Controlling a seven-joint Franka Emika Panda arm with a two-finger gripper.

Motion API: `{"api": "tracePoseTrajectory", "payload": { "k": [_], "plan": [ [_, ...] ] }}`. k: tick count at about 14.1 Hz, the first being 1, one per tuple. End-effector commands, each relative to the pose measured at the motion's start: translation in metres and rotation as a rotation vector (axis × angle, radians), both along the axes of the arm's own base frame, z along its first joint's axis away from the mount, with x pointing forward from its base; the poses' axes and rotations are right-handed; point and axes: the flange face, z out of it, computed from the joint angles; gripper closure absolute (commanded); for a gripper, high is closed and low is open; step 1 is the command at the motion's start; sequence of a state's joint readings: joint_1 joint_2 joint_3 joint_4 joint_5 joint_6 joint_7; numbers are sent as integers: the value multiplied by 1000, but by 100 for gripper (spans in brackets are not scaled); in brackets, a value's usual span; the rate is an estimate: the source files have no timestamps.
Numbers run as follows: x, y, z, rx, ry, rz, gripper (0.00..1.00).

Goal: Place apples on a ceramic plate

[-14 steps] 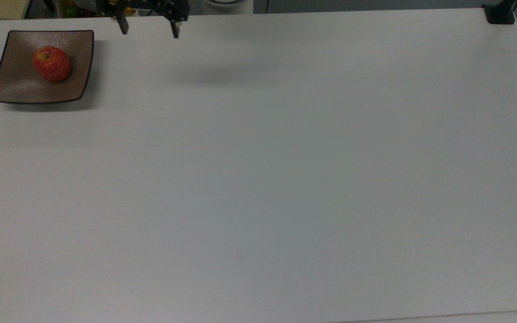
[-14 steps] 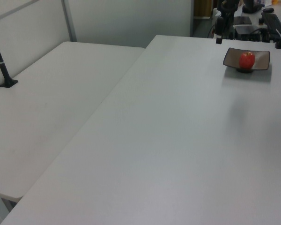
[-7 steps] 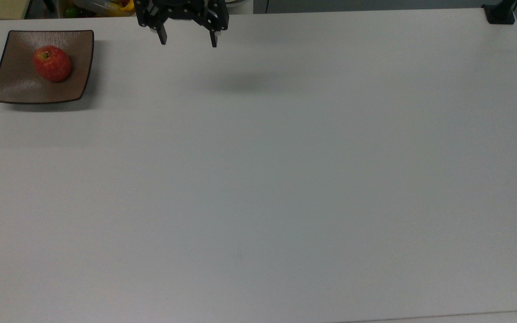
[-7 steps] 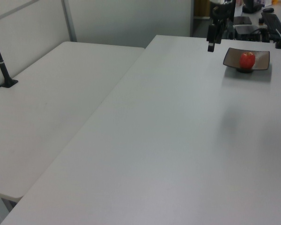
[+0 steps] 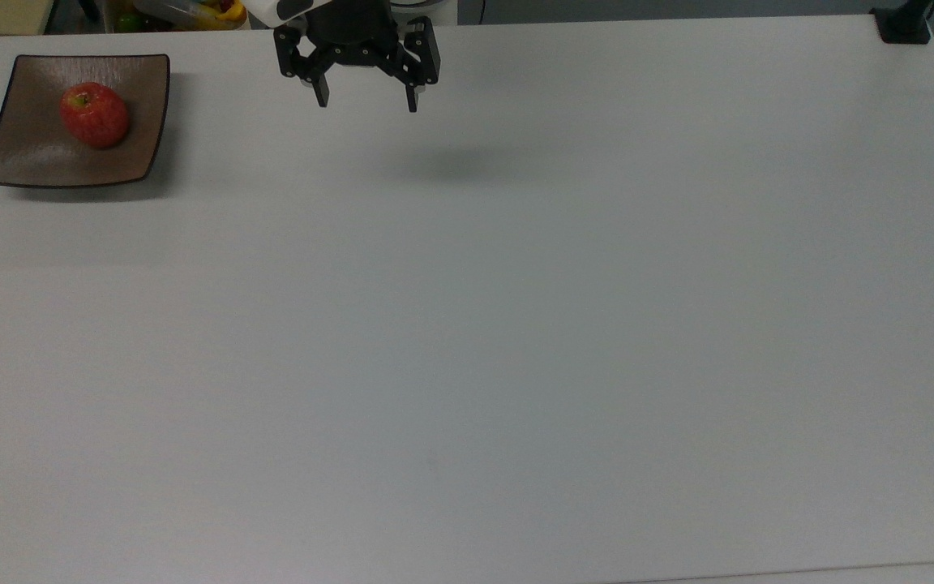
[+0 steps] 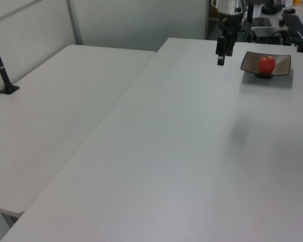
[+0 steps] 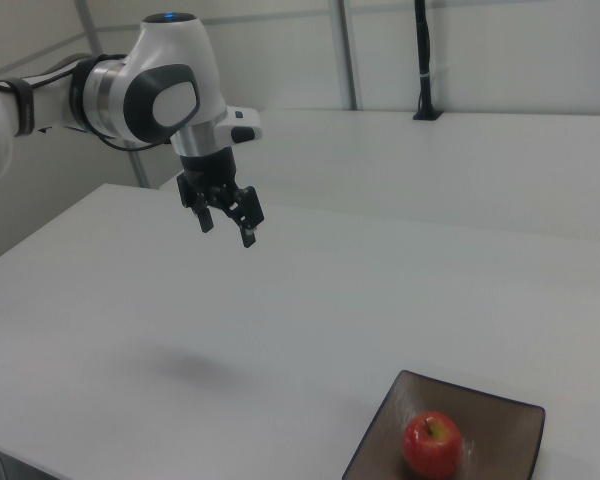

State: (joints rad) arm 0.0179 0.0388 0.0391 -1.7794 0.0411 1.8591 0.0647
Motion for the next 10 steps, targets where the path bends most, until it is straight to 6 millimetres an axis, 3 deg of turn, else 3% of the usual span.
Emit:
{"api": "tracePoseTrajectory", "payload": {
  "k": [1, 5, 10],
  "plan": [
    [-3, 1, 8, 5, -24, -14, 0],
    [-6, 4, 8, 4, -14, -5, 0],
    [-9, -8, 21, 3, -33, -14, 0]
  ]
}}
